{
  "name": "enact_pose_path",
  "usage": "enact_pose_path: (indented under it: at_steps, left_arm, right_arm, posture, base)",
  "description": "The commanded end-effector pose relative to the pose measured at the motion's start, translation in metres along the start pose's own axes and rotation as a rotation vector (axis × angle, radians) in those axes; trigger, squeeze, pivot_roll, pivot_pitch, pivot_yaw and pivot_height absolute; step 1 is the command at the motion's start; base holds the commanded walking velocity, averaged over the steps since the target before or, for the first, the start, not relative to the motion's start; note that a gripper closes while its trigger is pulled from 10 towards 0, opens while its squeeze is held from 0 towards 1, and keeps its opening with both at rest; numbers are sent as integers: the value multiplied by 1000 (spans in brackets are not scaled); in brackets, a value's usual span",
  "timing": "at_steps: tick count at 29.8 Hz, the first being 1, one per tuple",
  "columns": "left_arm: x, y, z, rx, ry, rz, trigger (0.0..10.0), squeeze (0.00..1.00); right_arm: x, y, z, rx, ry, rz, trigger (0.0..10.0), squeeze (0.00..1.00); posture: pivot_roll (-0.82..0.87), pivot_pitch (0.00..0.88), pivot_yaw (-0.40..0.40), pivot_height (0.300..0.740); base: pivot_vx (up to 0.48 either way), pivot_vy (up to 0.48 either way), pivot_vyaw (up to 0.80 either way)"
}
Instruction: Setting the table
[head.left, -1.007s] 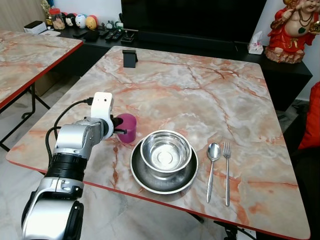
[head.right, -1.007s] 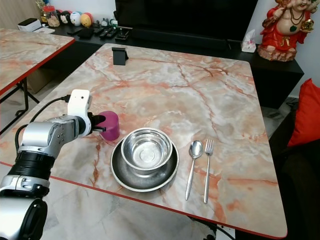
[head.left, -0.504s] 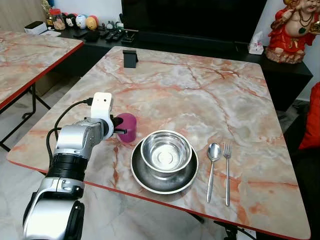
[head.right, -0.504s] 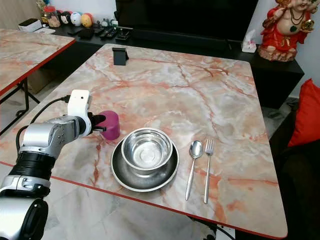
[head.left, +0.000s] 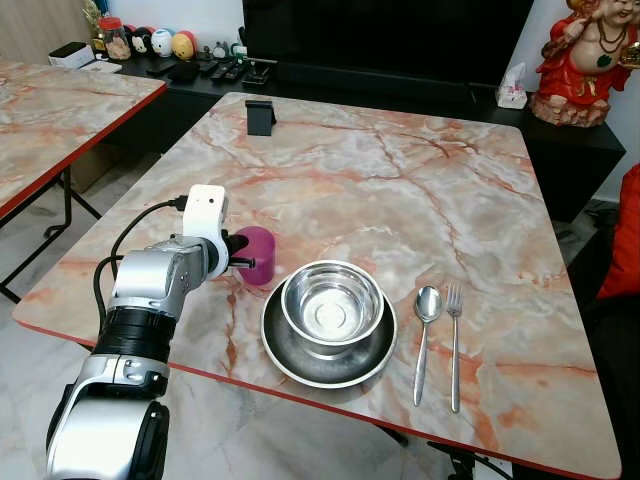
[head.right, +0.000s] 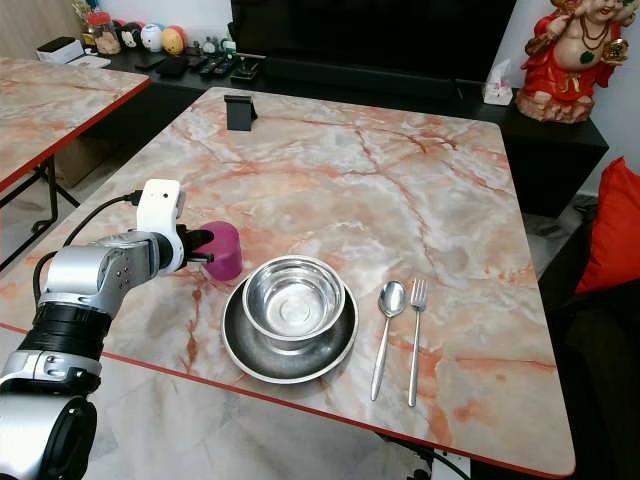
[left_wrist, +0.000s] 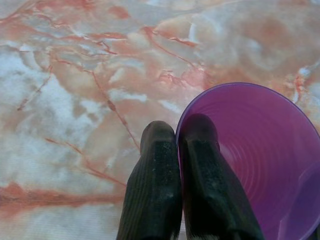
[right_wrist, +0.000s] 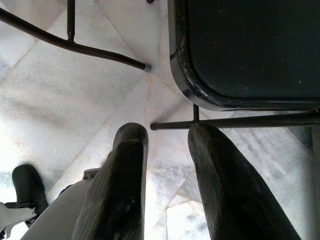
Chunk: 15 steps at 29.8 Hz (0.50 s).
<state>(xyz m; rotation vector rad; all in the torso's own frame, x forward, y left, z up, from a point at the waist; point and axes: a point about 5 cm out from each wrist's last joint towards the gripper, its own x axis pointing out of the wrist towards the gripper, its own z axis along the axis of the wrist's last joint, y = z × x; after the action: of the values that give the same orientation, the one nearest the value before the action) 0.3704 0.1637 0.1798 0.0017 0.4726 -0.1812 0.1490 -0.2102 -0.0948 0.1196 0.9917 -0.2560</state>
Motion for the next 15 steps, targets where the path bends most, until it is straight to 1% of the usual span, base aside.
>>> enact_pose_path:
  at_steps: [1,2,3,5,9,11,12,13,14,15]
  left_arm:
    - [1,-3,2,4,1,-4,10000,784]
    - [1,-4,2,4,-1,-5,10000,835]
    - [1,-4,2,4,-2,-5,10000,835]
    - [1,-4,2,4,-3,-4,10000,800]
    - [1,-3,3,3,-7,-2,10000,796]
    - [1,-3,4,3,-11,1,10000,753]
    - [1,-3,4,2,-13,3,10000,753]
    - [0,-3,5,2,-19,2,10000,82]
    - [0,-4,6,2,-24,1,10000,0]
    - [0,-4,8,1,-36,0,10000,0]
  right_arm:
    - [0,0,-3,2,7,-4,10000,0]
    - [-1,0,-3,2,7,-5,10000,0]
    - [-1,0,-3,2,7,-5,10000,0]
    - [-1,0,-3,2,7,-4,10000,0]
    - [-1,0,-3,1,8,-3,10000,0]
    - [-1,0,-3,1,8,-3,10000,0]
    - [-1,0,-3,1,8,-3,10000,0]
    - [-1,0,-3,1,8,-3,10000,0]
    - [-1,0,-3,1,8,-3,10000,0]
    - [-1,0,-3,1,8,-3,10000,0]
  posture:
    - [25,0,-23,740]
    - [25,0,-23,740]
    - [25,0,-23,740]
    - [25,0,-23,740]
    - [25,0,-23,740]
    - [25,0,-23,740]
    - [25,0,-23,740]
    - [25,0,-23,740]
    - [25,0,-25,740]
    - [25,0,-25,740]
  base:
    - [0,0,0]
    - [0,0,0]
    - [0,0,0]
    - [0,0,0]
    - [0,0,0]
    - [0,0,0]
    - [0,0,0]
    - [0,0,0]
    - [0,0,0]
    - [0,0,0]
